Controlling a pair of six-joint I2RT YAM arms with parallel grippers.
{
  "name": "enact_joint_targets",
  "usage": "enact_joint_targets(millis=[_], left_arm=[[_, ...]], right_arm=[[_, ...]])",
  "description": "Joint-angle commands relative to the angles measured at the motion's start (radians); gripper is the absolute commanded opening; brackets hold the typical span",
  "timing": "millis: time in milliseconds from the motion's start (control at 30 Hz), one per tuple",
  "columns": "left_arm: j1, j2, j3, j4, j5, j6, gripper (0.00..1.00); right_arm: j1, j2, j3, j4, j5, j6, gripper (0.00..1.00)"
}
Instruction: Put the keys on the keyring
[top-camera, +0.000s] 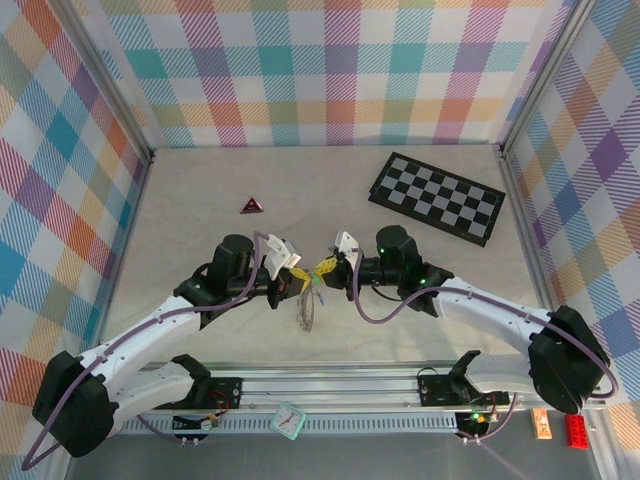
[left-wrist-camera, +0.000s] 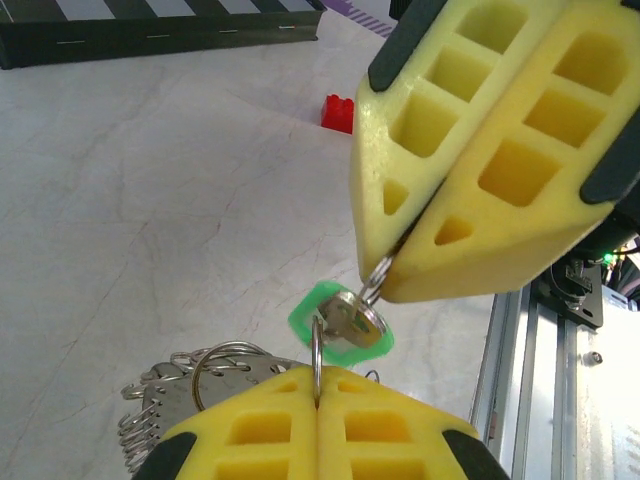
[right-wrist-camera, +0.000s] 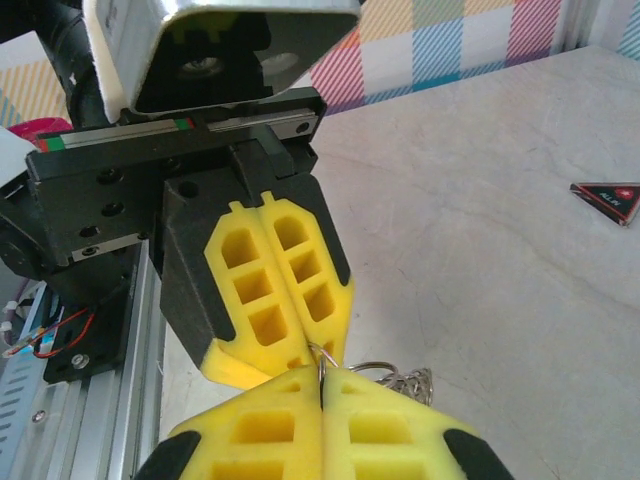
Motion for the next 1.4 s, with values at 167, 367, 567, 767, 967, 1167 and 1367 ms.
enact_joint_targets(millis=[167, 367, 567, 767, 967, 1167, 1367], left_arm=[[-0.017, -0.005, 0.031, 0.014, 0.000, 0.020, 0.00], [-0.021, -0.004, 0.035, 0.009, -0.001, 0.036, 0.00], [-0.036, -0.028, 0.030, 0.003, -0.033, 0.092, 0.00], [-0.052, -0.047, 0.020, -0.002, -0.074, 0.158, 0.00], [-0.084, -0.078, -0.009, 0.013, -0.102, 0.246, 0.00], [-0.108, -0.100, -0.039, 0.040, -0.129, 0.311, 0.00], [-0.119, -0.135, -0.087, 0.106, -0.144, 0.346, 0.00]], right_arm=[[0.018, 0.033, 0.046, 0.011, -0.020, -0.022, 0.00], [0.026, 0.052, 0.068, -0.010, 0.014, -0.018, 0.00], [0.027, 0.054, 0.081, -0.064, 0.134, -0.007, 0.00], [0.027, 0.044, 0.077, -0.111, 0.215, 0.036, 0.00], [0.026, 0.026, 0.076, -0.157, 0.261, 0.069, 0.00], [0.027, 0.010, 0.074, -0.167, 0.232, 0.092, 0.00], [0.025, 0.014, 0.080, -0.174, 0.199, 0.112, 0.00]])
